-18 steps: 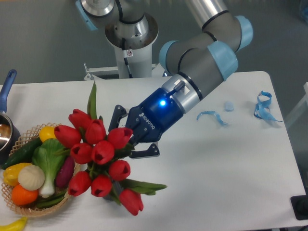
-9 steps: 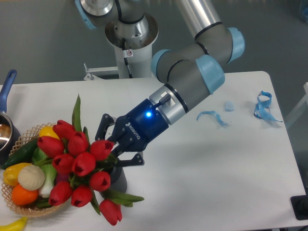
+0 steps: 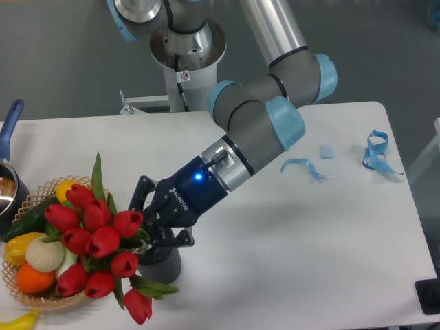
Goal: Insert the flowers into the vase
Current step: 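Lower the tulip stems down into the black vase opening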
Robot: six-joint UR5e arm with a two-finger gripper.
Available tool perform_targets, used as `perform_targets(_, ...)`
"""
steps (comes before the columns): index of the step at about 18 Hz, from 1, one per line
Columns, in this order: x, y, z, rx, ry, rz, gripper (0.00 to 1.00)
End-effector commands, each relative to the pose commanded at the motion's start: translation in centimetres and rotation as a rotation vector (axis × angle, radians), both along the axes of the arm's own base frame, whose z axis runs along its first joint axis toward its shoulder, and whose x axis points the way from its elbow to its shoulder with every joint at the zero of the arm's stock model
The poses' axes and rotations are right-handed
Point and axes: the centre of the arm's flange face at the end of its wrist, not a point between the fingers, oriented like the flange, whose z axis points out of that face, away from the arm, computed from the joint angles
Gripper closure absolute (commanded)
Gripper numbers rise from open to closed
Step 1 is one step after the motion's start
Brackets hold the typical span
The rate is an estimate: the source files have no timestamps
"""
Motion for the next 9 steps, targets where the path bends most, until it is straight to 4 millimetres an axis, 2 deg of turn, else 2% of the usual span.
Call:
perform_targets(5,0.4,-0.4,-1.3,0.001,0.009,-0.010,0.89)
perform_targets(9,0.6,-0.7,-4.1,-0.032,0.027,-0.012,0.89)
